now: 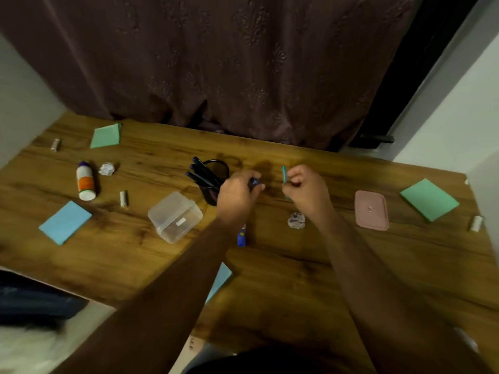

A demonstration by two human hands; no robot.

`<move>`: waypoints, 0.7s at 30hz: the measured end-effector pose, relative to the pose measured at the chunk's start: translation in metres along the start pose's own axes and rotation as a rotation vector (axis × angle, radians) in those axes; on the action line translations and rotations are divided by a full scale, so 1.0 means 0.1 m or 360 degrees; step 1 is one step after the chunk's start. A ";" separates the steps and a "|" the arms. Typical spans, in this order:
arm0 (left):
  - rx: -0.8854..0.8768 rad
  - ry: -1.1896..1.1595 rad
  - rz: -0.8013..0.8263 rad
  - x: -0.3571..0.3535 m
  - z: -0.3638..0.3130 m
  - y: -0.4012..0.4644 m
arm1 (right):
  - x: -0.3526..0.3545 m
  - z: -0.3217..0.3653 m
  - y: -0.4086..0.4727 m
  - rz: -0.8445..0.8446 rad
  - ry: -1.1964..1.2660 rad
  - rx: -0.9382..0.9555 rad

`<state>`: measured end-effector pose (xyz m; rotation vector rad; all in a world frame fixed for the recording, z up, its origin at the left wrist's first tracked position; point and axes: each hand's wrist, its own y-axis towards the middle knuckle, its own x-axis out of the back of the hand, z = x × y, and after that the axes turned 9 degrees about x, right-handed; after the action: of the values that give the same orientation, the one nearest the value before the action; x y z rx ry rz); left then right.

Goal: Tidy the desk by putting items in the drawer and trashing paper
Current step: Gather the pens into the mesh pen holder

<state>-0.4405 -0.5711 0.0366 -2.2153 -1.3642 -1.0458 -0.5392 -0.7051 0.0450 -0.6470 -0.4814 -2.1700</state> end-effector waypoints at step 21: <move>-0.0139 0.0763 0.0028 0.82 0.56 0.35 | -0.83 0.79 0.49 0.0044 0.0029 0.0425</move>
<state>-0.3648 -0.5024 0.0627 -1.8550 -1.0989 -1.5301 -0.4329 -0.6434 0.0652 -0.4832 -0.7327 -2.0367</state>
